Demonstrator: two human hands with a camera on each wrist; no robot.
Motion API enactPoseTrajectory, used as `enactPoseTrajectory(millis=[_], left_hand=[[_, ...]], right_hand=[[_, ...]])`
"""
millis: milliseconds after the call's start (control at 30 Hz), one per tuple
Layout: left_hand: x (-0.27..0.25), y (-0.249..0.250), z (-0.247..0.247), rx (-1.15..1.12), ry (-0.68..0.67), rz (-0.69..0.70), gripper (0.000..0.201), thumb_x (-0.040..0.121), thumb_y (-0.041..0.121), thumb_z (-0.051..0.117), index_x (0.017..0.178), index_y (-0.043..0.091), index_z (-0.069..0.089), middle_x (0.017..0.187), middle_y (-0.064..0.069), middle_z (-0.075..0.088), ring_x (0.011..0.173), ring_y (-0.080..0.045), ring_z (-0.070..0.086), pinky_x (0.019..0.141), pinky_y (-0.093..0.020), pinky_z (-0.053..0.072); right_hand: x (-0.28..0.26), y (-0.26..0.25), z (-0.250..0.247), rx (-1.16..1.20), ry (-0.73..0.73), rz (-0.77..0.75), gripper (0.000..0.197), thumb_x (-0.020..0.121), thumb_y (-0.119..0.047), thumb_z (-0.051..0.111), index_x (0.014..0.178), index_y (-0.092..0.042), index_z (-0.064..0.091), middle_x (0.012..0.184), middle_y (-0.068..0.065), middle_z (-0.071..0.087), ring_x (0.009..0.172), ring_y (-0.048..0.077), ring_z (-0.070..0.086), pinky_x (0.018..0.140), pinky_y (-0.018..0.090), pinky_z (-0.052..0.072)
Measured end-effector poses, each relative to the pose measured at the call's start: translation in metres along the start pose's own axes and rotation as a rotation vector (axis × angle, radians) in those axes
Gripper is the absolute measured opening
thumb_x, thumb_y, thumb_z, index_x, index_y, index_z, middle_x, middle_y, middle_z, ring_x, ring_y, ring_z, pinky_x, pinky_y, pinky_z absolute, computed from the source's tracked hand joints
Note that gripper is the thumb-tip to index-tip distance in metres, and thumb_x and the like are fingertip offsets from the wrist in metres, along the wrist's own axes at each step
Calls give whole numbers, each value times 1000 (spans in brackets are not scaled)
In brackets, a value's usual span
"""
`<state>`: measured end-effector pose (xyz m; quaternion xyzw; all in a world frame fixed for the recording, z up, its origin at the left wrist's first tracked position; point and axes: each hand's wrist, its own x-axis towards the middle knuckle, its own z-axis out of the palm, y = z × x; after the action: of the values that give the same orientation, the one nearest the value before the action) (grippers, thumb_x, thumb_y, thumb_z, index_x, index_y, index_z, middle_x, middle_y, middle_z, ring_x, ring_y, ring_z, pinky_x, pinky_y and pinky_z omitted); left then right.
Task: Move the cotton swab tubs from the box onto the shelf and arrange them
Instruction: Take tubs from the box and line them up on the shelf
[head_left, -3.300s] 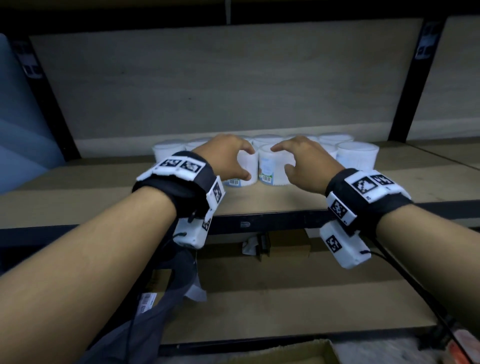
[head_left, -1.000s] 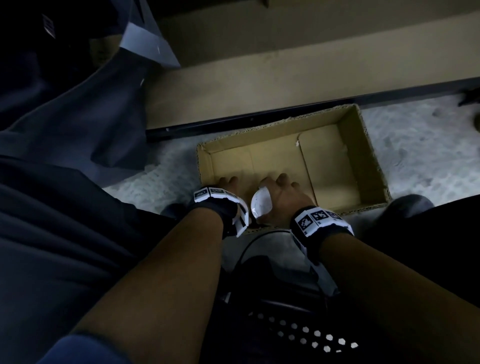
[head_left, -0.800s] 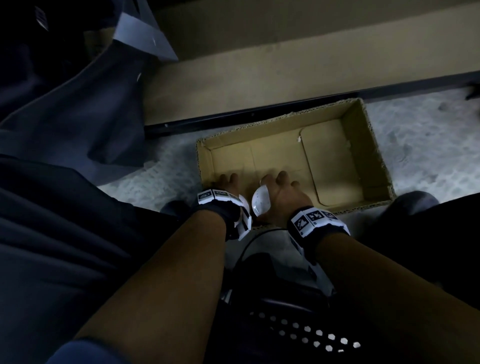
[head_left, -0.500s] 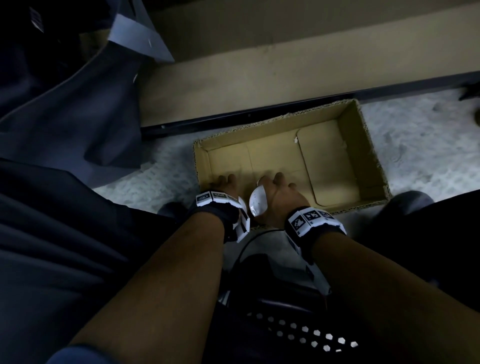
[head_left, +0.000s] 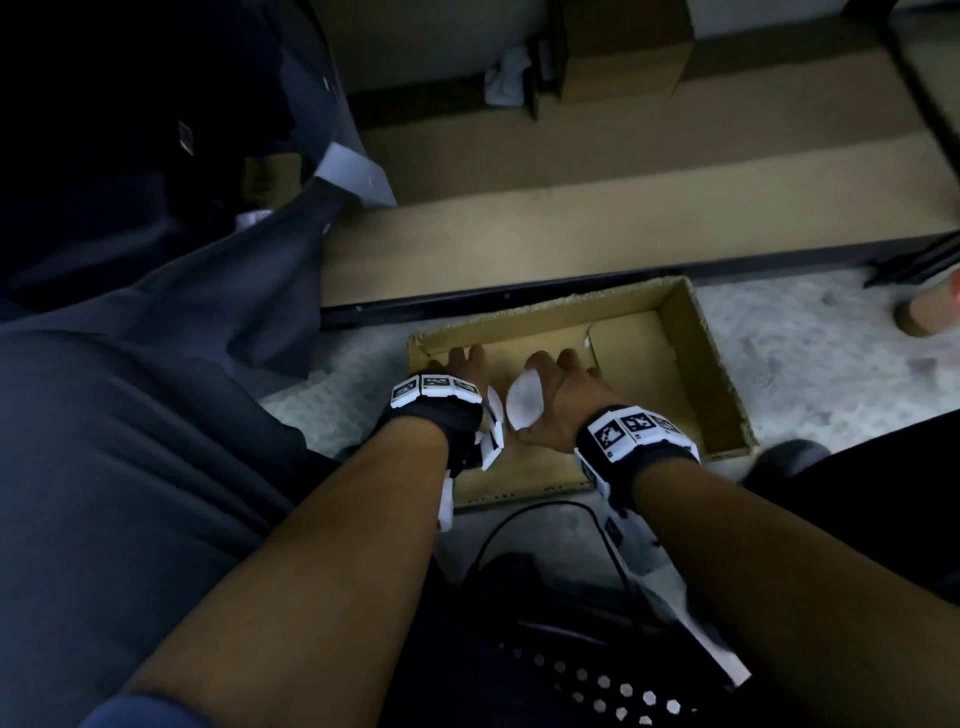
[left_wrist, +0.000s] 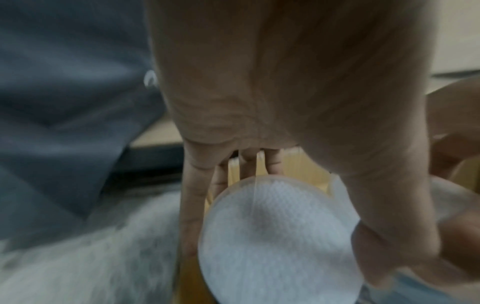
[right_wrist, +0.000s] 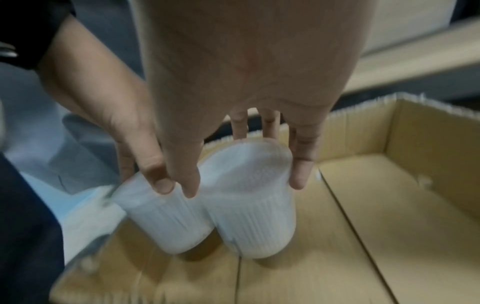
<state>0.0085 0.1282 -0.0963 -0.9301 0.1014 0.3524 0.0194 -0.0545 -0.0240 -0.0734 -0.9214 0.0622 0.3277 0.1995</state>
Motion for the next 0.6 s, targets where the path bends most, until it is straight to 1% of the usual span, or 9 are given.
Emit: enactPoseTrajectory(millis=[33, 100, 200, 267, 300, 400, 500, 533, 600], left_hand=[[-3, 0, -7, -20, 40, -11, 91, 83, 36, 70, 152, 19, 15, 151, -12, 31, 130, -40, 43, 99, -52, 45], [-12, 3, -26, -39, 92, -10, 78, 85, 37, 69, 147, 15, 28, 146, -15, 38, 127, -40, 47, 102, -52, 43], [-31, 7, -62, -20, 119, 38, 79, 62, 45, 80, 123, 12, 42, 127, -16, 52, 110, -41, 57, 91, -52, 50], [-48, 5, -83, -20, 140, 72, 77, 49, 46, 81, 108, 12, 44, 118, -14, 57, 104, -39, 60, 88, -48, 52], [-55, 5, -91, -19, 152, 81, 79, 44, 46, 81, 106, 13, 44, 115, -12, 57, 103, -37, 60, 88, -47, 52], [-79, 2, -117, 0, 212, 92, 82, 45, 51, 81, 111, 20, 43, 108, -5, 52, 101, -28, 55, 85, -44, 52], [-105, -4, -149, 47, 285, 117, 82, 51, 58, 81, 116, 23, 45, 104, 0, 51, 95, -22, 51, 77, -34, 48], [-116, -4, -162, 66, 305, 134, 83, 52, 59, 80, 119, 23, 46, 107, 0, 53, 95, -22, 51, 77, -34, 48], [-134, -7, -181, 65, 304, 147, 84, 56, 57, 80, 126, 24, 46, 116, -3, 51, 104, -25, 51, 87, -39, 50]], right_hand=[[-3, -3, -7, 2, 17, -8, 97, 70, -55, 71, 147, -24, 21, 145, 10, 27, 128, 40, 37, 99, 48, 43], [-8, -9, -22, -3, 40, -10, 104, 71, -56, 72, 151, -22, 14, 152, 9, 22, 136, 40, 30, 105, 47, 39], [-16, -17, -46, -12, 67, -15, 113, 68, -57, 73, 153, -20, 9, 157, 10, 17, 141, 38, 24, 109, 47, 35], [-27, -23, -61, -31, 138, -63, 109, 65, -58, 74, 150, -19, 18, 151, 11, 24, 136, 37, 31, 104, 46, 40], [-32, -25, -68, -43, 178, -91, 105, 64, -59, 74, 147, -20, 23, 145, 10, 27, 131, 36, 35, 101, 45, 42], [-52, -33, -92, -74, 267, -145, 95, 61, -62, 71, 139, -23, 35, 129, 7, 33, 116, 32, 42, 91, 43, 47], [-70, -45, -118, -105, 326, -180, 92, 60, -66, 68, 138, -26, 40, 123, 7, 37, 112, 32, 44, 91, 42, 47], [-78, -49, -127, -105, 349, -192, 91, 61, -66, 68, 138, -27, 41, 123, 7, 38, 112, 32, 45, 91, 42, 48], [-91, -58, -143, -87, 392, -225, 89, 60, -66, 67, 137, -29, 44, 124, 7, 42, 113, 30, 48, 92, 40, 49]])
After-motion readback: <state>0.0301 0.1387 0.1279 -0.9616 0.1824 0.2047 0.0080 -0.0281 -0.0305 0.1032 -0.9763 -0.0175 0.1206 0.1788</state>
